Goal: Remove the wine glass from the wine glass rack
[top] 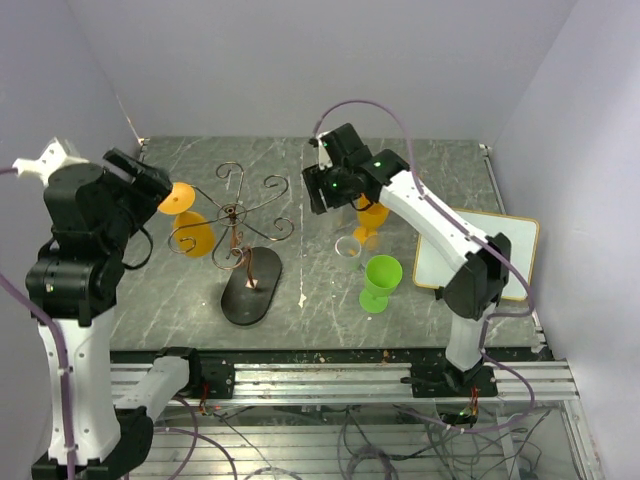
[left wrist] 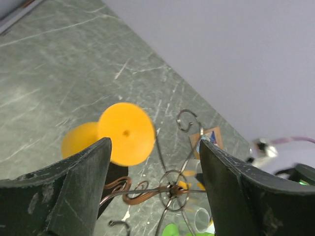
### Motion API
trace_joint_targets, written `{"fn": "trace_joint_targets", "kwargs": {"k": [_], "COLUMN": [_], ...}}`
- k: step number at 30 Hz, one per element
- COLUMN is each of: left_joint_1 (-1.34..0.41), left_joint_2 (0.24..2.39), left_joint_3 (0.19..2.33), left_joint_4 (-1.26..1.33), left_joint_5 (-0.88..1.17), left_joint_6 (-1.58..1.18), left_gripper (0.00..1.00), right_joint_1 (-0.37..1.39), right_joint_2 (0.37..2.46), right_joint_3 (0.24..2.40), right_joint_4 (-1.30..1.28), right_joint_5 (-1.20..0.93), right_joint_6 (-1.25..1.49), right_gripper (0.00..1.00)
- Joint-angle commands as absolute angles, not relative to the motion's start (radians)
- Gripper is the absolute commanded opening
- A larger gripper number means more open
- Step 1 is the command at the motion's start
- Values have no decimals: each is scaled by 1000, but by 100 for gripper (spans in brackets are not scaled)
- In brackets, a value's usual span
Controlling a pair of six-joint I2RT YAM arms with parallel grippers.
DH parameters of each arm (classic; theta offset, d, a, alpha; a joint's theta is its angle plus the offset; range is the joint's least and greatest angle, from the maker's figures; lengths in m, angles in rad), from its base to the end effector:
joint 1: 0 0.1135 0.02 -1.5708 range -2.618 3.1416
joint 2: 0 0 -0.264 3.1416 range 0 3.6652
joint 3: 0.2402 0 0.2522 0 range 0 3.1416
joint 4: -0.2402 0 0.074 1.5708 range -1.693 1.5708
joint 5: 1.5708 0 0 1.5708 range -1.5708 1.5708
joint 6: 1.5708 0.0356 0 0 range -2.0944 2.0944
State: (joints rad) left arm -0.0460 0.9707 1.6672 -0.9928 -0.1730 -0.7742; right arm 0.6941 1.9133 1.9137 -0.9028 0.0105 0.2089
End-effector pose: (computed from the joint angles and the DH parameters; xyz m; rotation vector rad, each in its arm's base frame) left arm 0.1248 0.0004 0.5027 -0.7816 1.7124 -0.4050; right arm 0.3242 0.2694 0.3362 -0.5987 2.4385 0.3685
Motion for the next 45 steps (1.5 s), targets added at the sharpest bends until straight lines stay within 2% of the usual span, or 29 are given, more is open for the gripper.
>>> {"fn": "trace_joint_targets", "kwargs": {"k": [1,7,11,14,18,27,36,45], "left_joint_1": [-46,-46,-46,-47,-46,-47,-46,-46], "left_joint_2": [885,871,906,919,930,926,935,933], "left_joint_3": [1562,1486,1454,1435,1404,1357,1346,1346], "left_joint_4": [-1054,-1013,-974,-948,-923,-900,-893,-883], "left_joint_5": [-357,-359,-300,-290,-288,-288,-290,-282], "left_joint_6": [-918,-967,-975,-982,-991,-1009,-1015,-1018], "left_gripper": [80,74,66,65,64,49,45,33], "right_joint_1": [694,694,694,694,694,695,693,695], "right_joint_2": [1775,1648,1580,1539,1494,1465,1443,1435], "right_joint_3": [1959,1910,1879,1862,1844,1817,1806,1802], "right_joint_4": [-882,-836,-812,-796,-777,-756,-738,-733], "right_joint_5": [3,-10,-2,5,7,5,2,2], "right_joint_6": [218,234,238,232,230,232,233,235], "right_gripper": [63,66,68,73,75,75,76,76]}}
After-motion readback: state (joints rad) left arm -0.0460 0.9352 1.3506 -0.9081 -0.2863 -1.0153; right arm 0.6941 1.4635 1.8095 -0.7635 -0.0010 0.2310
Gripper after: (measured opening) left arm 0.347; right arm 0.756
